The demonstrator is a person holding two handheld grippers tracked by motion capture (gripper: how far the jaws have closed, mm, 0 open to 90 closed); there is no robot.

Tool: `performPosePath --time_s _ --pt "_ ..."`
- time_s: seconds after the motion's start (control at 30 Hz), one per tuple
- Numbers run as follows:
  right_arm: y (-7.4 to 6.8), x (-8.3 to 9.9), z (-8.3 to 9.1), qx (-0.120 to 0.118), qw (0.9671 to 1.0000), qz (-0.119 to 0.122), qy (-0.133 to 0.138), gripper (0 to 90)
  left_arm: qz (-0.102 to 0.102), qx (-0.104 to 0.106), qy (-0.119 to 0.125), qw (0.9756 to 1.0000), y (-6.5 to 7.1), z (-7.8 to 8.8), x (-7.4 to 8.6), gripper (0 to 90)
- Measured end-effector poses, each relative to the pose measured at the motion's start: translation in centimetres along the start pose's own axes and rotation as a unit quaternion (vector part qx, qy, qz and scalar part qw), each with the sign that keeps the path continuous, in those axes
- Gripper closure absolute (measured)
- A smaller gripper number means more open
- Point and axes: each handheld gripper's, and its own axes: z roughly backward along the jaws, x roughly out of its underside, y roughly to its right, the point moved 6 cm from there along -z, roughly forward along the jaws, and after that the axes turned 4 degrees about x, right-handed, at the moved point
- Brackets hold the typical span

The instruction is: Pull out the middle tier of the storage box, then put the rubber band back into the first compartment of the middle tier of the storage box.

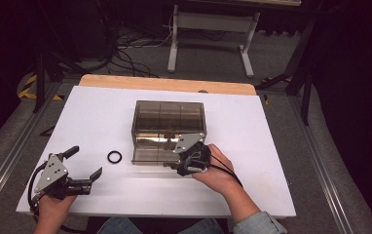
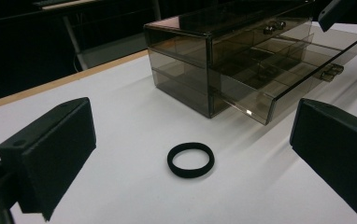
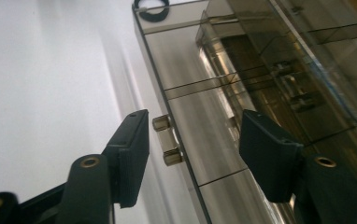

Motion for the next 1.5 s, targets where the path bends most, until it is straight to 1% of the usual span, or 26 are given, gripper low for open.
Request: performPosePath --time_s 0.1,0.33,0.43,0.53,0.7,0.77,0.93,1.0,1.07,1.1,1.2,1.3,1.33,1.4,1.5 --pt "0.2 0.0 0.4 0.008 0.9998 -0.007 0.015 42.2 0.000 0.002 0.000 1.0000 0.0 -0.1 0.0 1.1" --pt "0.4 0.0 1.2 0.020 0.9991 -0.013 0.034 40.7 -0.001 0.003 -0.001 1.0000 0.1 -0.3 -0.1 1.1" --pt "0.5 0.1 1.8 0.027 0.9983 -0.021 0.047 39.1 0.001 0.006 -0.003 1.0000 0.0 -0.5 -0.1 1.1" --pt "0.7 0.3 2.4 0.035 0.9971 -0.030 0.061 37.4 0.001 0.009 -0.005 0.9999 0.0 -0.8 -0.1 1.1" --pt "1.1 1.0 3.5 0.049 0.9937 -0.055 0.084 34.2 -0.003 0.015 -0.010 0.9998 0.0 -1.4 -0.2 1.1" --pt "1.3 1.4 3.8 0.058 0.9925 -0.059 0.090 33.9 -0.005 0.016 -0.012 0.9998 0.1 -1.5 -0.2 1.0" --pt "1.7 2.7 5.0 0.074 0.9873 -0.081 0.115 32.2 -0.005 0.019 -0.015 0.9997 0.1 -1.7 -0.2 1.1" --pt "1.8 3.3 5.4 0.081 0.9847 -0.090 0.125 30.2 -0.006 0.018 -0.015 0.9997 0.1 -1.7 -0.2 1.1" --pt "2.0 4.2 5.9 0.091 0.9811 -0.104 0.135 27.6 -0.005 0.017 -0.014 0.9998 0.0 -1.7 -0.3 1.1" --pt "2.0 4.5 6.0 0.095 0.9798 -0.108 0.139 26.5 -0.003 0.016 -0.013 0.9998 0.0 -1.7 -0.2 1.1" --pt "2.2 5.6 6.4 0.100 0.9765 -0.121 0.147 21.5 -0.003 0.018 -0.016 0.9997 0.1 -1.7 -0.2 1.1" --pt "2.3 7.0 6.8 0.112 0.9723 -0.136 0.154 17.4 -0.002 0.018 -0.015 0.9997 0.2 -1.7 -0.2 1.1" --pt "2.4 7.5 7.0 0.114 0.9704 -0.143 0.157 16.6 -0.001 0.018 -0.016 0.9997 0.2 -1.8 -0.2 1.1" --pt "2.4 8.3 7.1 0.119 0.9683 -0.151 0.160 15.3 -0.001 0.017 -0.016 0.9997 0.1 -1.7 -0.2 1.1" --pt "2.5 9.5 7.3 0.123 0.9662 -0.159 0.162 13.3 0.000 0.017 -0.017 0.9997 0.2 -1.7 -0.1 1.1"
